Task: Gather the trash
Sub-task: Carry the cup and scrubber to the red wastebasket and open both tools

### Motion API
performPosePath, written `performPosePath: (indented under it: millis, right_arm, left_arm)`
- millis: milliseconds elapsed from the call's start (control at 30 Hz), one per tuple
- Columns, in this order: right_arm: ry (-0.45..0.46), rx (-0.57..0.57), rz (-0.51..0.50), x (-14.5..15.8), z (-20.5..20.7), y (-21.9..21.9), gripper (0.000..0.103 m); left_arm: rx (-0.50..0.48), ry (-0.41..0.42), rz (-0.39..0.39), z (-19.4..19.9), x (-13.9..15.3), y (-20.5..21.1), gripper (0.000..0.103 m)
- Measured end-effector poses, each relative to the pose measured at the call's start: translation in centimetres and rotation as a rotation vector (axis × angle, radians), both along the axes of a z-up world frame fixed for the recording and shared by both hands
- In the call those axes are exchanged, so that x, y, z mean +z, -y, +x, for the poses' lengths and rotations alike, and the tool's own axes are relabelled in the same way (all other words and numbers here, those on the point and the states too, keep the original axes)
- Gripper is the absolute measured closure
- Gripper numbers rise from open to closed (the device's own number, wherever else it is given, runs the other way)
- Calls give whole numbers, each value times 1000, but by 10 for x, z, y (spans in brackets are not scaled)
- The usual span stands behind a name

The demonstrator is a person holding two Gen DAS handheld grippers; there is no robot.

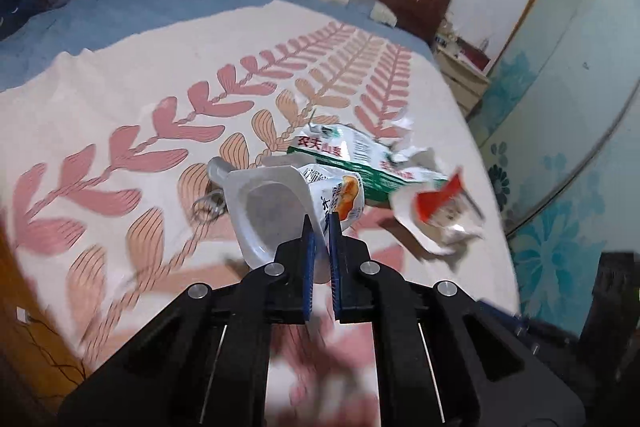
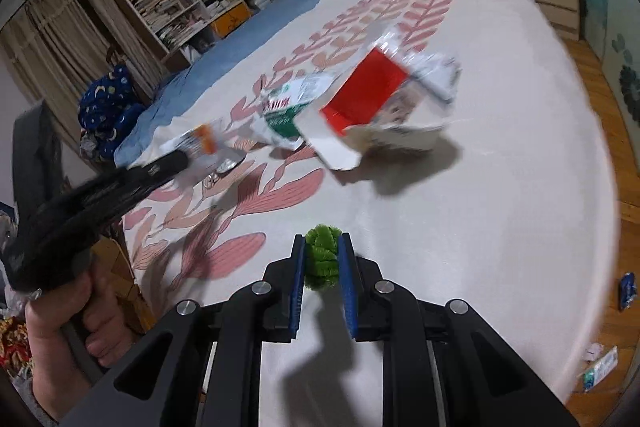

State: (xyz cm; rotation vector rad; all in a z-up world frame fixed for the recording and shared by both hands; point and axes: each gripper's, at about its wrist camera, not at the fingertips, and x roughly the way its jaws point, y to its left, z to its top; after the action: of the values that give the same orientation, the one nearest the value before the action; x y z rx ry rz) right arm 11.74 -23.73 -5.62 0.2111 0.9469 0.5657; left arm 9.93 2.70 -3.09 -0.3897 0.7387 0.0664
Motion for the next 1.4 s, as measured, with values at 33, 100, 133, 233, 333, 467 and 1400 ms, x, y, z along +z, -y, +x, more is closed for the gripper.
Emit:
performPosePath:
  millis: [33,100,133,233,333,467,1400]
  right_arm:
    - [11,-9,6,9,-7,12,85]
    - [33,-25,-9,27,-22,34,85]
    - [44,-37,-14,37,-31,49,85]
    - [82,-79,-50,62,-57,100,85]
    - [91,-120,-75,79,-87,160,85]
    - [89,-199,-135,95,-131,252,85]
    - [-313,-708,-268,-63,-354,574,84]
  left_arm:
    - [4,10,1,-10,5,3,96]
    - [10,35,-9,-31,19,14,96]
    - [9,46,-21,-40,27,22,96]
    - [-33,93,-23,-54,50,53,96]
    - [-103,145,-20,-69,73,99,96]
    - [-232,158,-68,-84,85,174,96]
    - [-1161,-381,165,-159,-80,623,96]
